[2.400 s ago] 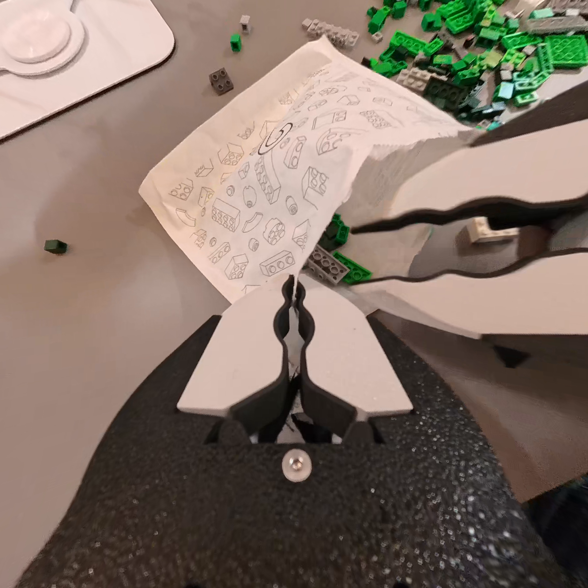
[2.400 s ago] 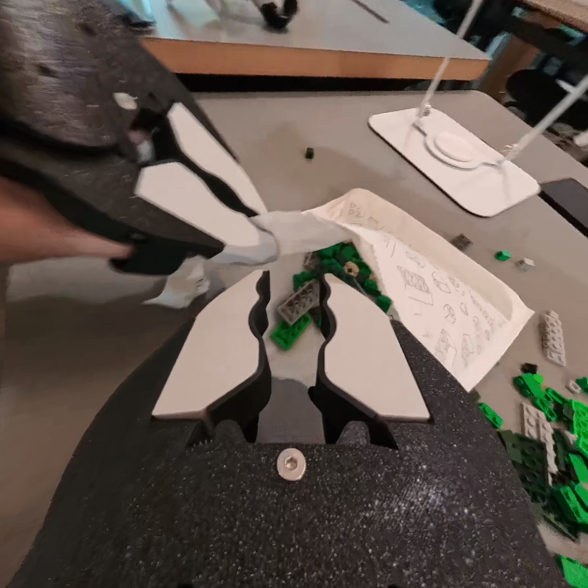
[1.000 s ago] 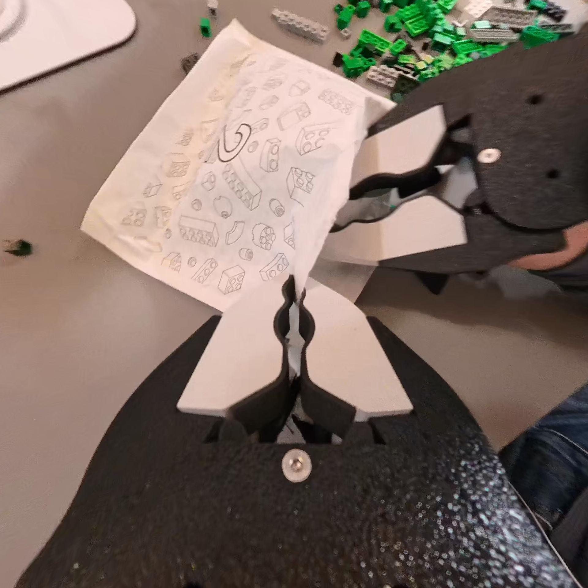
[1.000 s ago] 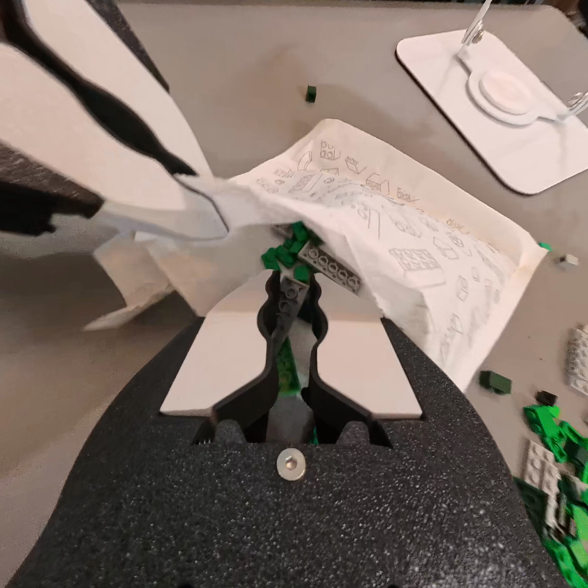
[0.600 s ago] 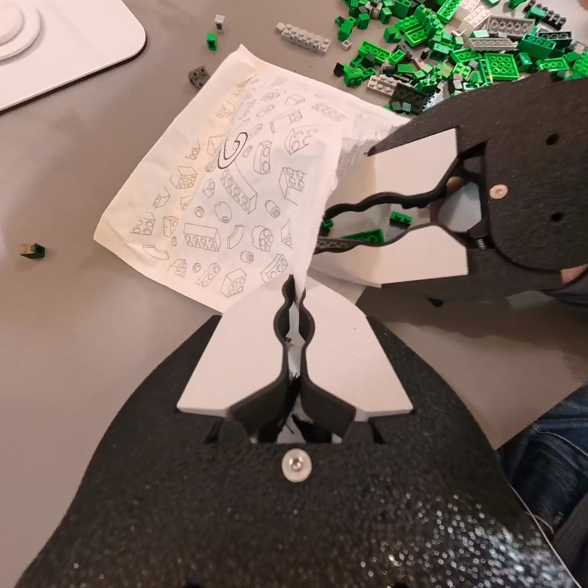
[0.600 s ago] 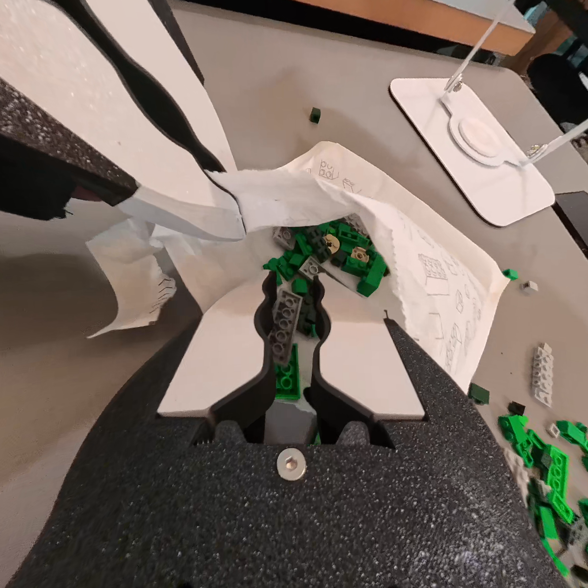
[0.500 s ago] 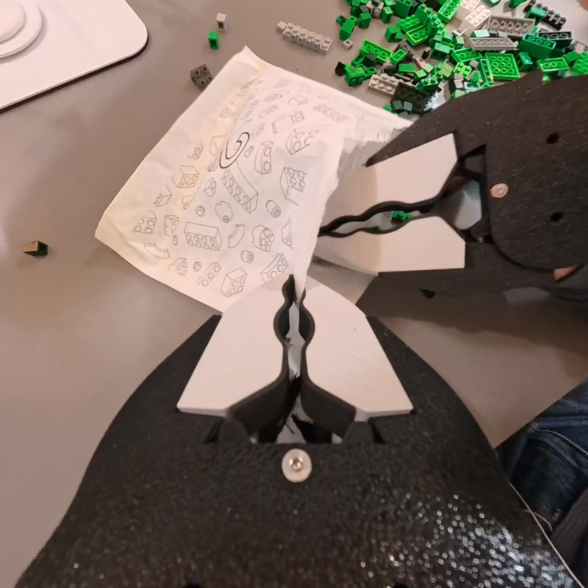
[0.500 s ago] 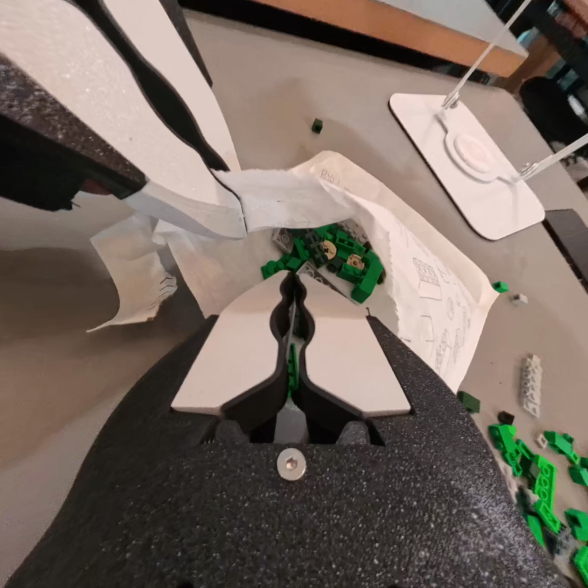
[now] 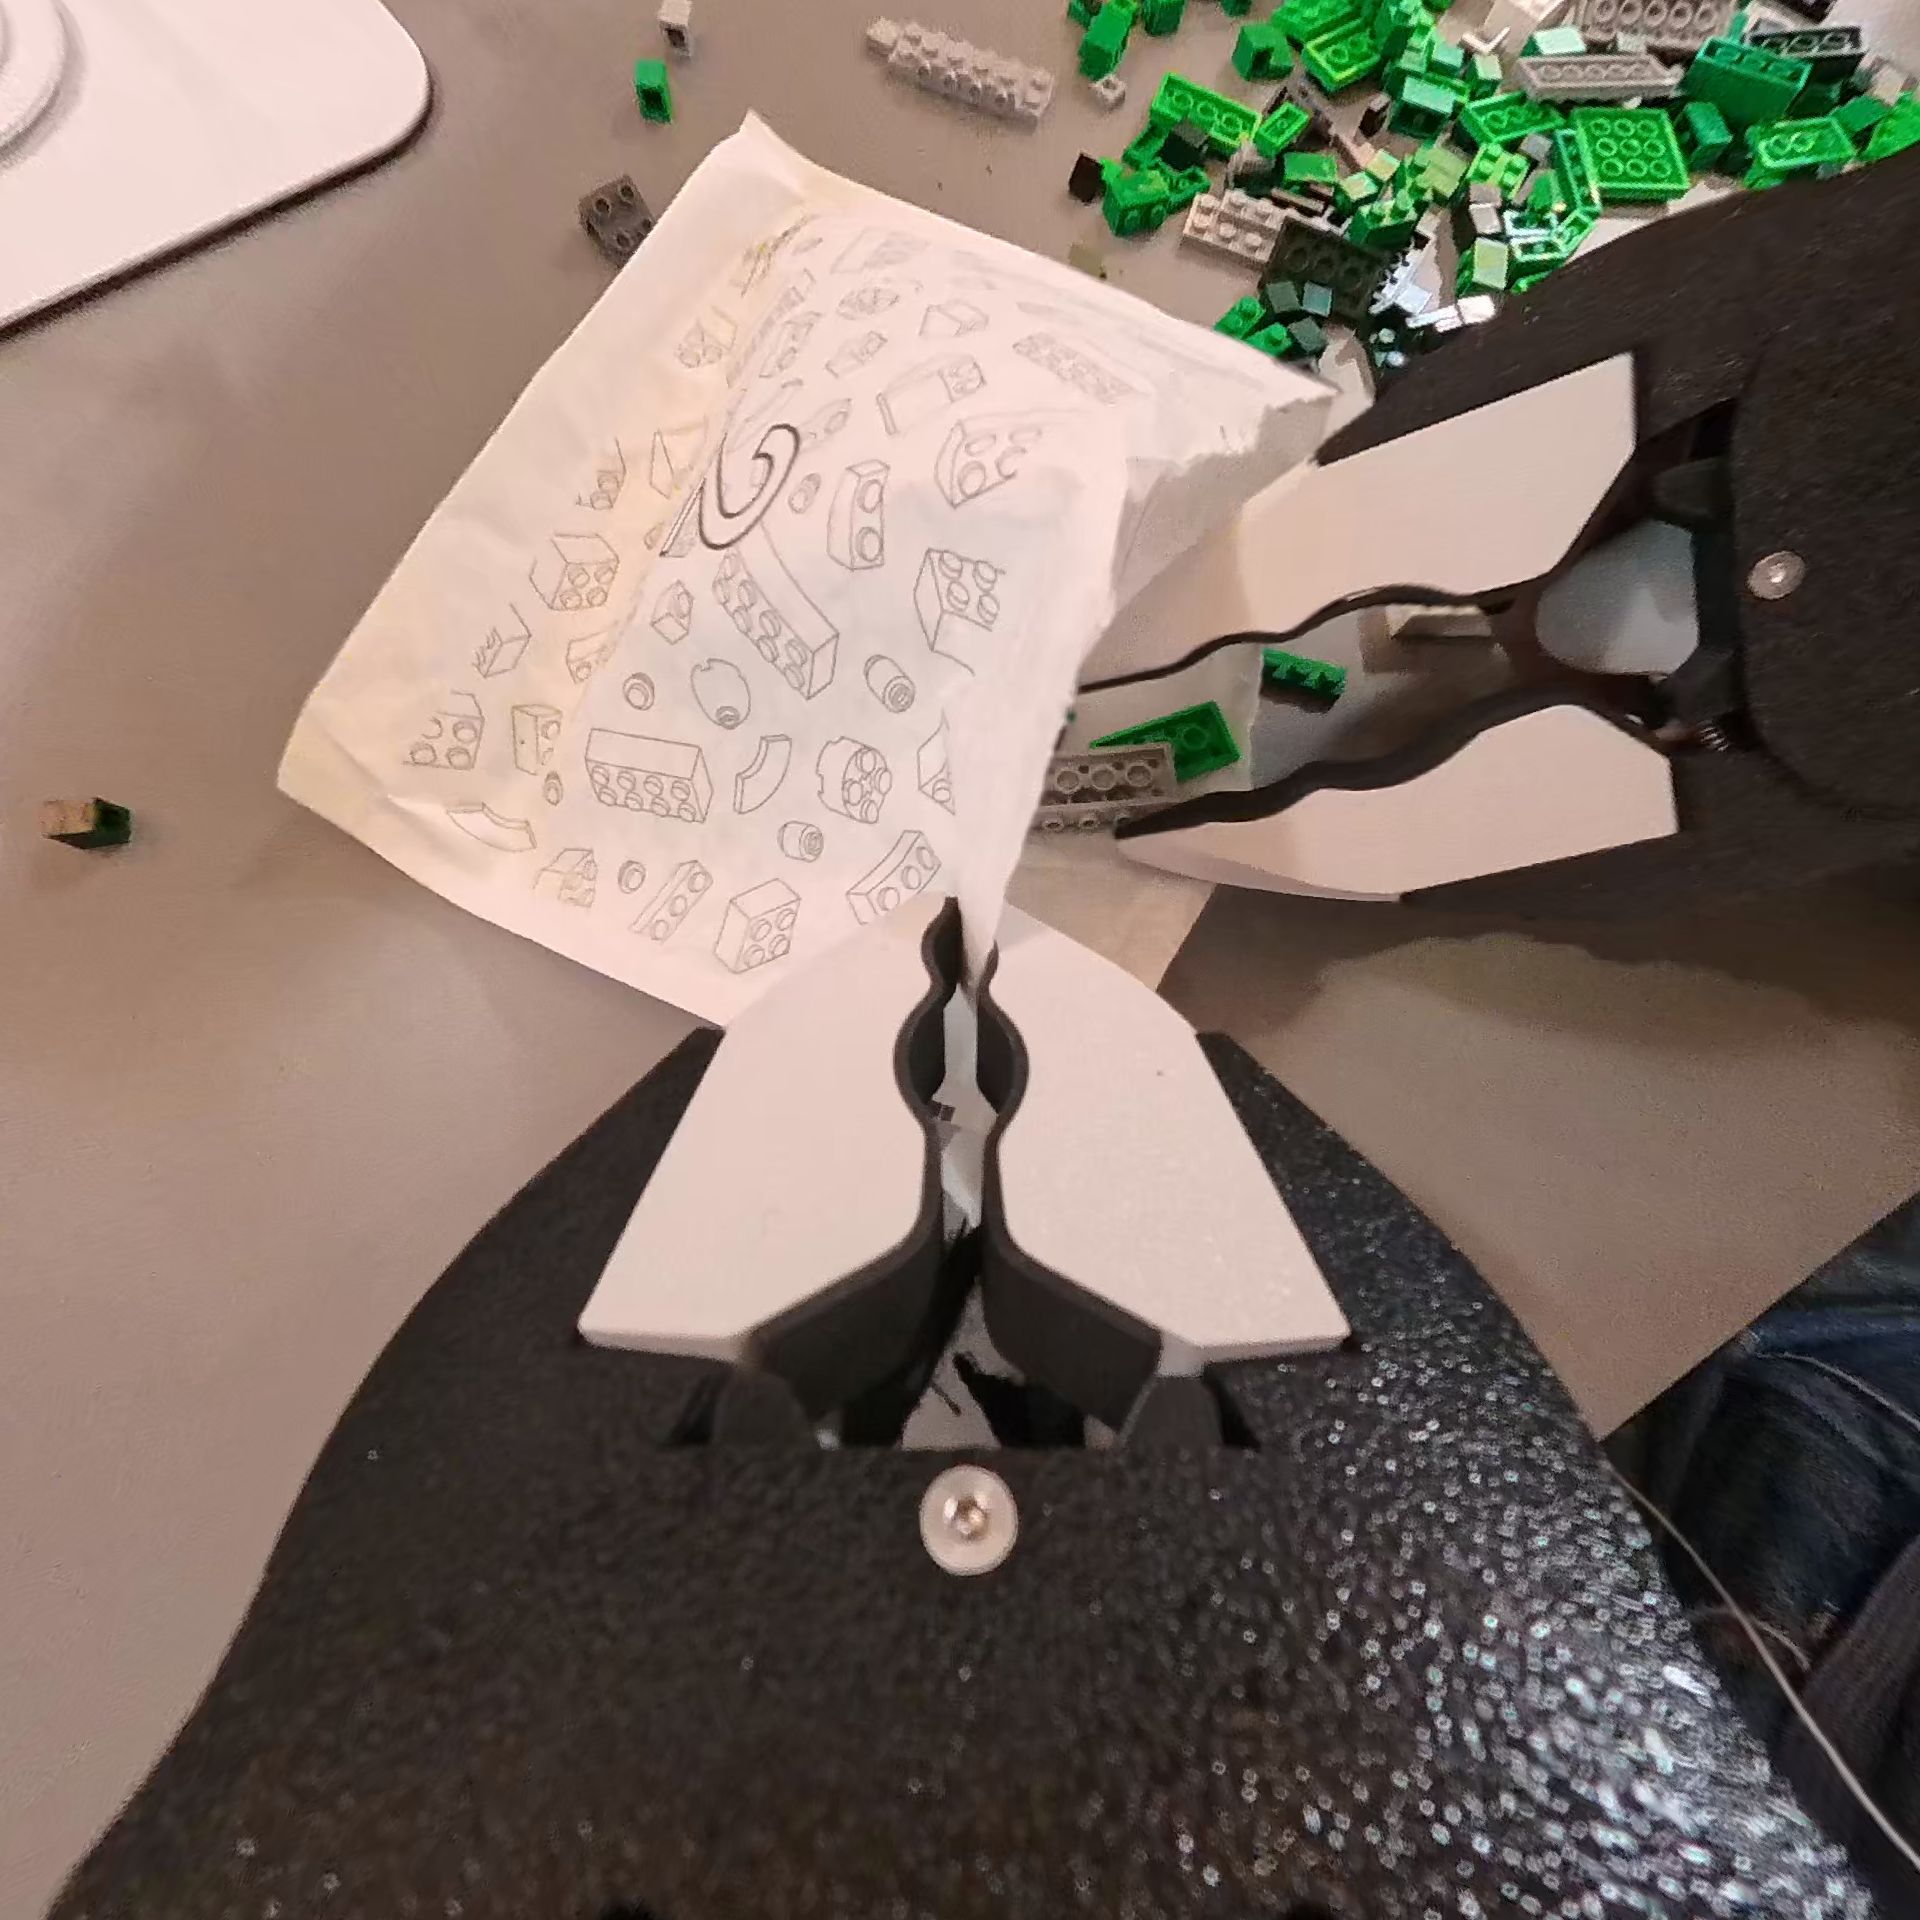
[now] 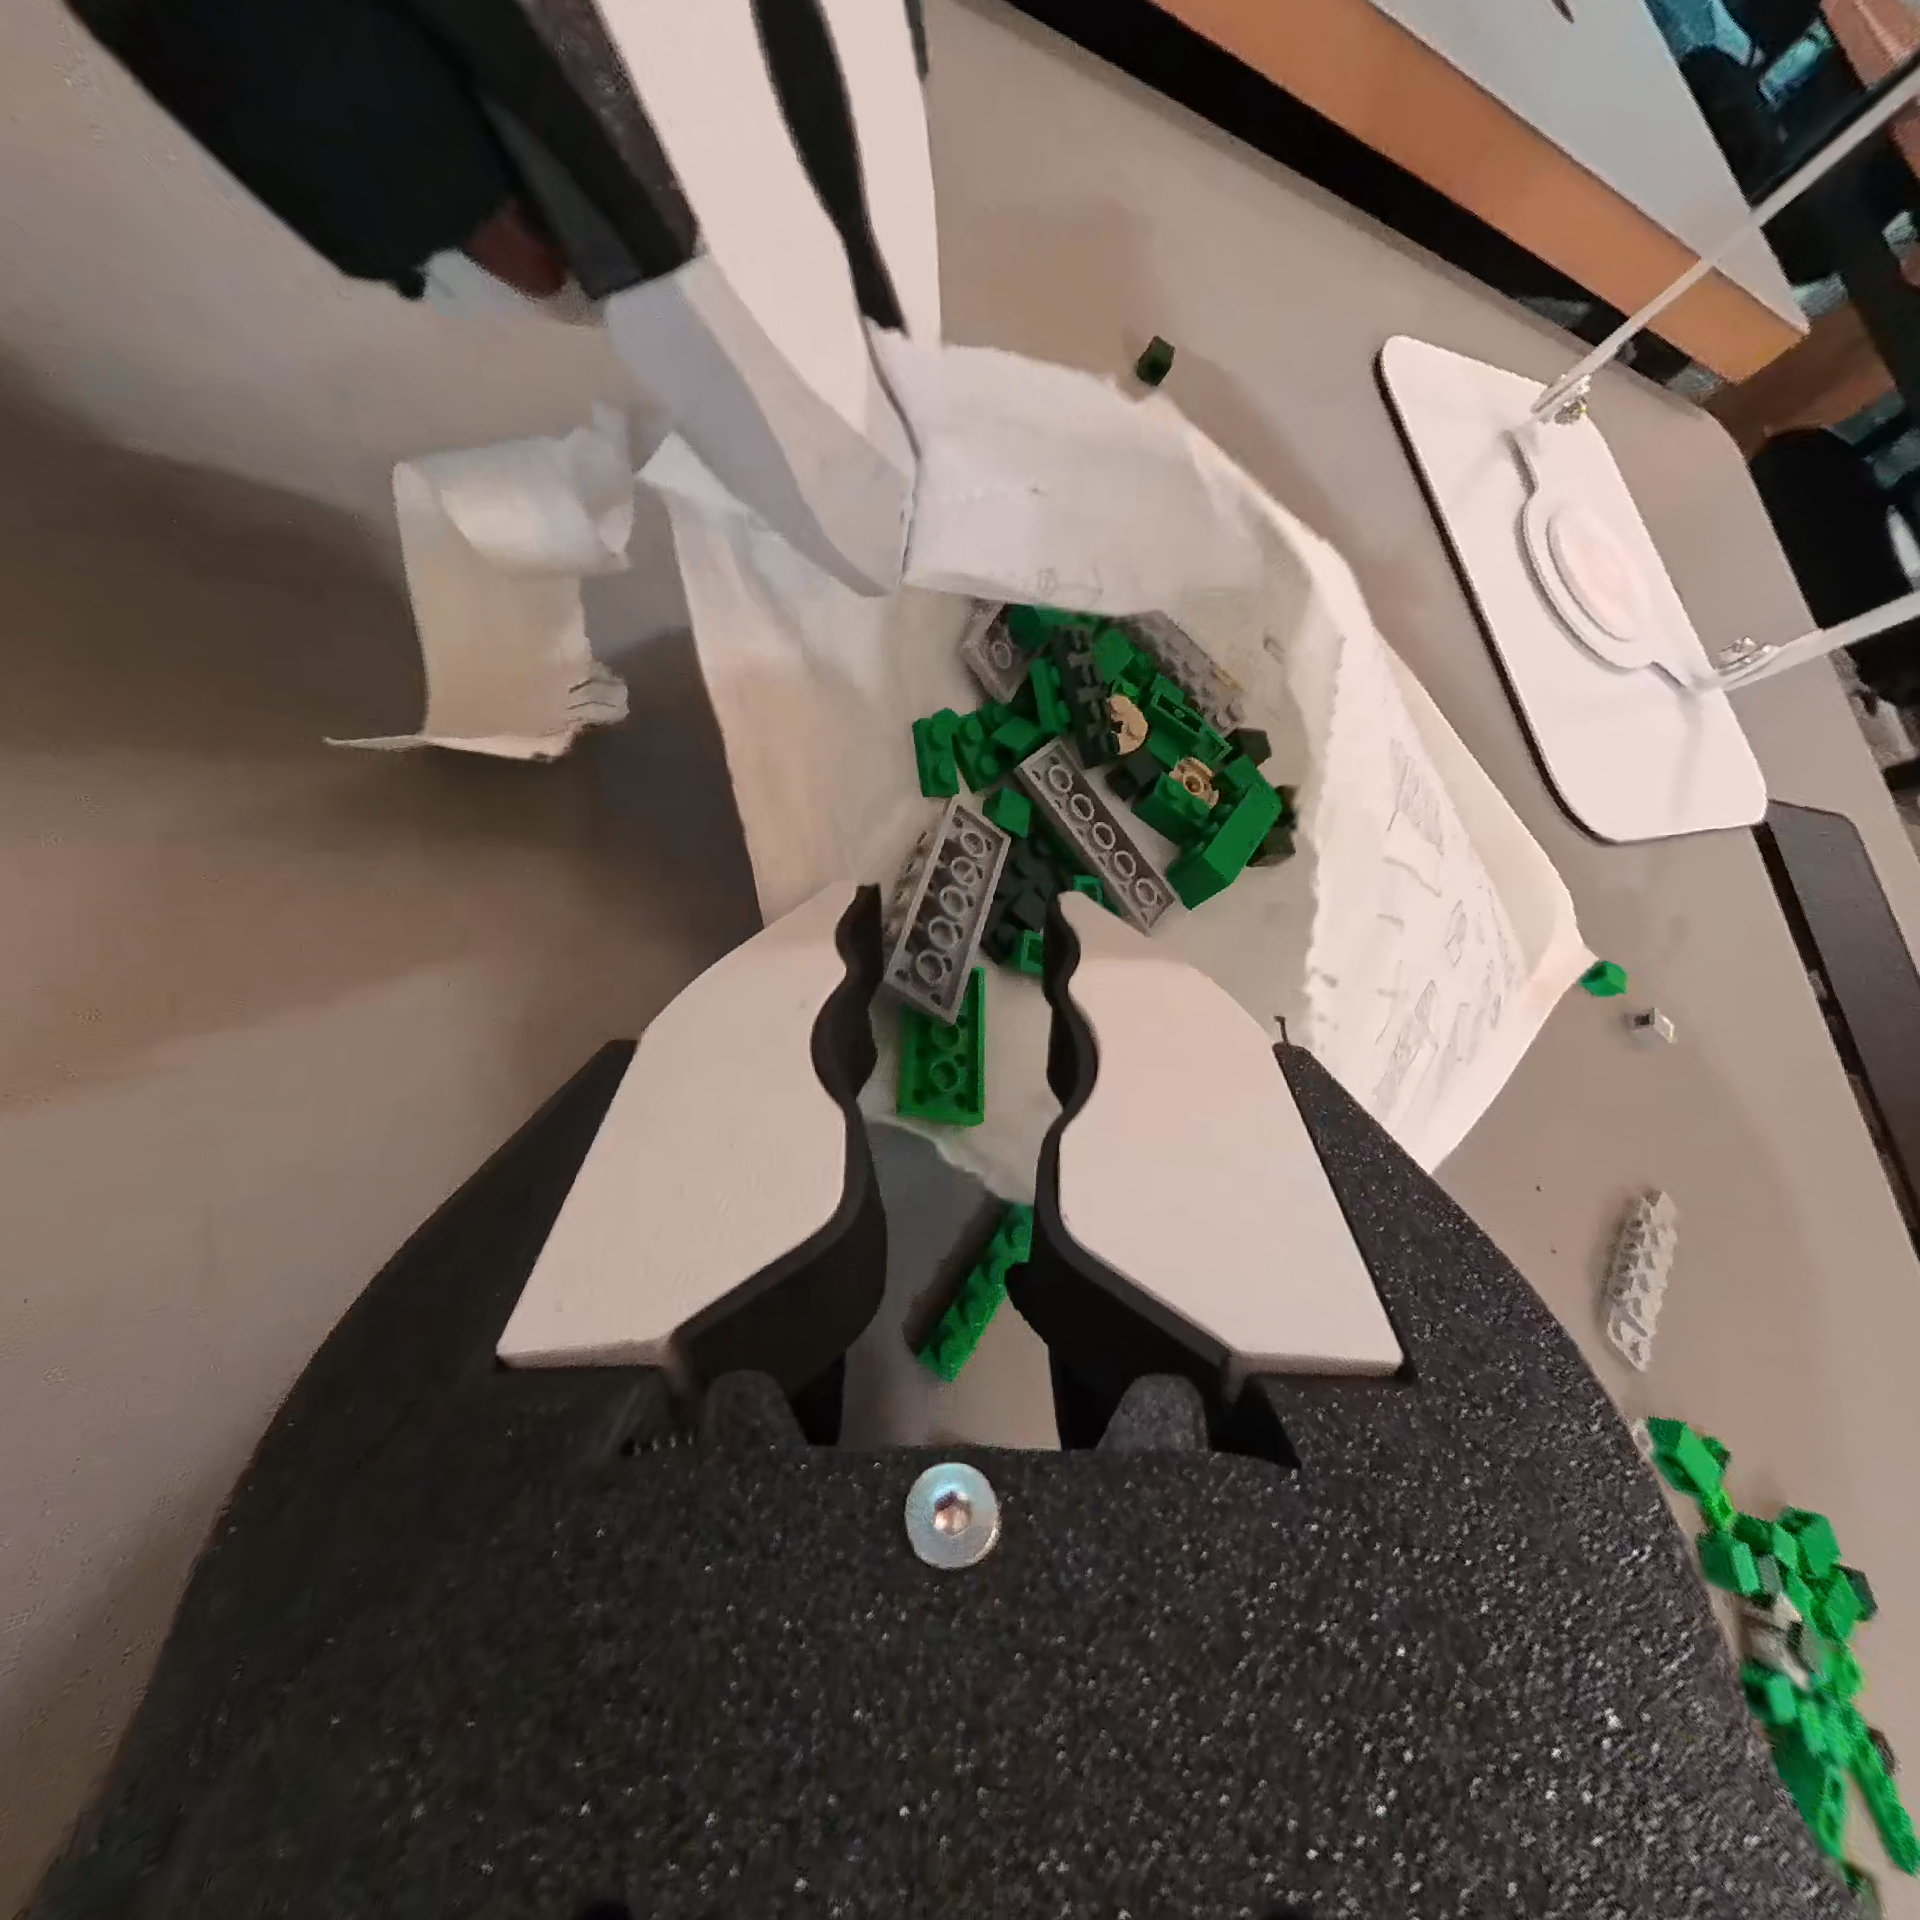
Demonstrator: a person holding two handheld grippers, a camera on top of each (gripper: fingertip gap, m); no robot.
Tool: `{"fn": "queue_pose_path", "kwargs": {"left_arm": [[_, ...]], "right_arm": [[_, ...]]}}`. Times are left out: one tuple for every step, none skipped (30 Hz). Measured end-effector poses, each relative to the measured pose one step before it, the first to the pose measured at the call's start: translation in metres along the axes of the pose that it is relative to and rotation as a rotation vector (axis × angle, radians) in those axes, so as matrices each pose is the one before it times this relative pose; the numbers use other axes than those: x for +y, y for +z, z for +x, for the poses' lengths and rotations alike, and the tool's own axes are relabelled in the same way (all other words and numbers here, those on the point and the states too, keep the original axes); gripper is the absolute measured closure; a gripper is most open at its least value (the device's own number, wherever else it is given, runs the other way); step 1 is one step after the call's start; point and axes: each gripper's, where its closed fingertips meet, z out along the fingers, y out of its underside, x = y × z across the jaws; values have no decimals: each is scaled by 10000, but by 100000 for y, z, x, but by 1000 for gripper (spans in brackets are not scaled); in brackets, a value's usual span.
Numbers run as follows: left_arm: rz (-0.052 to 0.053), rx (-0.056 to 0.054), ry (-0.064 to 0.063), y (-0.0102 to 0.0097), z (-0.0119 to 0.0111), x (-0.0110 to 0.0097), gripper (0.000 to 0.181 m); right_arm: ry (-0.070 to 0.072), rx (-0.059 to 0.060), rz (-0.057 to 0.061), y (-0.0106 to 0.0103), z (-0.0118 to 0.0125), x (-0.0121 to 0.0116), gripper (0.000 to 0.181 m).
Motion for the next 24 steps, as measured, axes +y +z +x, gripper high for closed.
{"fn": "queue_pose_path", "kwargs": {"left_arm": [[66, -6, -45, -93, -46, -96, 181], [44, 5, -48, -108, -27, -55, 181], [14, 35, -22, -86, 7, -29, 181], [33, 25, -28, -85, 23, -67, 181], [38, 19, -31, -52, 17, -75, 181], [19, 40, -25, -17, 87, -49, 181], [1, 58, -17, 10, 107, -36, 181], [-6, 53, 2, 24, 137, -23, 181], [-6, 28, 2, 36, 111, -19, 181], [-3, 40, 13, 40, 142, -21, 181], [-5, 64, 12, 48, 178, -27, 181], [4, 79, 11, 39, 197, -23, 181], [-3, 98, 5, 38, 216, -5, 181], [-4, 133, -6, 38, 237, 4, 181], [33, 182, -17, 23, 271, -41, 181], [54, 224, -50, 26, 277, -59, 181], [57, 208, -72, 14, 200, -54, 181], [22, 162, -73, 36, 85, 13, 181], [-18, 143, -73, 67, 41, 86, 181], [-50, 134, -56, 75, 47, 148, 181], [-79, 127, -64, 51, 54, 174, 181], [-70, 176, -45, 29, 165, 108, 180], [-12, 226, -31, -23, 272, 9, 174], [-18, 236, -29, -94, 314, 3, 167]], "right_arm": [[-88, -74, 90, -198, -34, 22, 152], [-46, -25, 60, -193, 56, 57, 152], [-28, 10, 55, -178, 119, 23, 152], [-71, 80, 101, -190, 134, -108, 153], [-205, 228, 124, -199, 219, -264, 156], [-368, 324, 100, -188, 201, -374, 159], [-420, 284, 66, -127, 77, -452, 161], [-324, 245, 28, -41, 24, -491, 161], [-179, 268, -53, 70, 121, -377, 163], [-42, 234, -201, 189, 178, -134, 164], [56, 42, -262, 298, 12, 21, 164], [151, -140, -199, 340, -162, 65, 165], [232, -145, -173, 347, -80, 107, 164], [190, -100, -96, 304, 28, 84, 165], [90, -116, 33, 200, 5, -31, 166], [57, -131, 63, 146, -26, -43, 167], [91, -97, 8, 105, 31, 26, 167], [113, -108, -35, 92, 12, 117, 167], [94, -142, -31, 69, -50, 131, 167], [73, -104, -14, 28, -53, 158, 167], [70, -65, 2, 20, -24, 164, 167], [86, -63, 51, 8, -33, 92, 167], [110, -65, 90, -18, -49, 25, 167], [130, -73, 69, -29, -38, 39, 166]]}}
